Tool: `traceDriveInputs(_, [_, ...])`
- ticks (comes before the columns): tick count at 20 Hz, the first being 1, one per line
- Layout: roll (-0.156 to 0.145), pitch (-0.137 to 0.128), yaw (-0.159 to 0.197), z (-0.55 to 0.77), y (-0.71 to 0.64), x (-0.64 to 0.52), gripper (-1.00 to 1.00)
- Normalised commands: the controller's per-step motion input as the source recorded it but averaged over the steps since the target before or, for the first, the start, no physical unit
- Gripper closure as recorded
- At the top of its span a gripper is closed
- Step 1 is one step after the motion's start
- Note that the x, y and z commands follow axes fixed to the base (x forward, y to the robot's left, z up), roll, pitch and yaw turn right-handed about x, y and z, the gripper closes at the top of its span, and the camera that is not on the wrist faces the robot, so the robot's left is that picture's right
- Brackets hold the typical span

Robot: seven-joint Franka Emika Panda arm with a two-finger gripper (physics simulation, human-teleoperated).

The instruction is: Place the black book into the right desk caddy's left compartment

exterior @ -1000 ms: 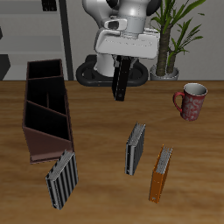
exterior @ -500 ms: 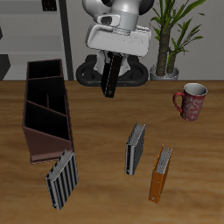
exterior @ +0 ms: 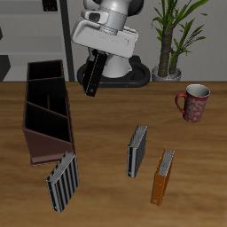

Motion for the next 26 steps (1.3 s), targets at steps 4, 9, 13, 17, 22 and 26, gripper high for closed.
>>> traceDriveInputs(4, [-0.044, -0.030, -0.007, 0.14, -0.34, -0.09, 1.00])
traceDriveInputs(9, [0.012, 0.010, -0.011, 0.17, -0.37, 0.02, 1.00])
traceDriveInputs(13, [0.057, -0.007, -0.015, 0.16, -0.24, 0.03, 1.00])
traceDriveInputs(17, [0.129, 0.006, 0.105, 0.04, -0.27, 0.26, 1.00])
traceDriveInputs(22, [0.019, -0.004, -0.010, 0.19, -0.35, 0.11, 1.00])
traceDriveInputs(26, [-0.022, 0.046, -0.005, 0.03, -0.27, 0.10, 1.00])
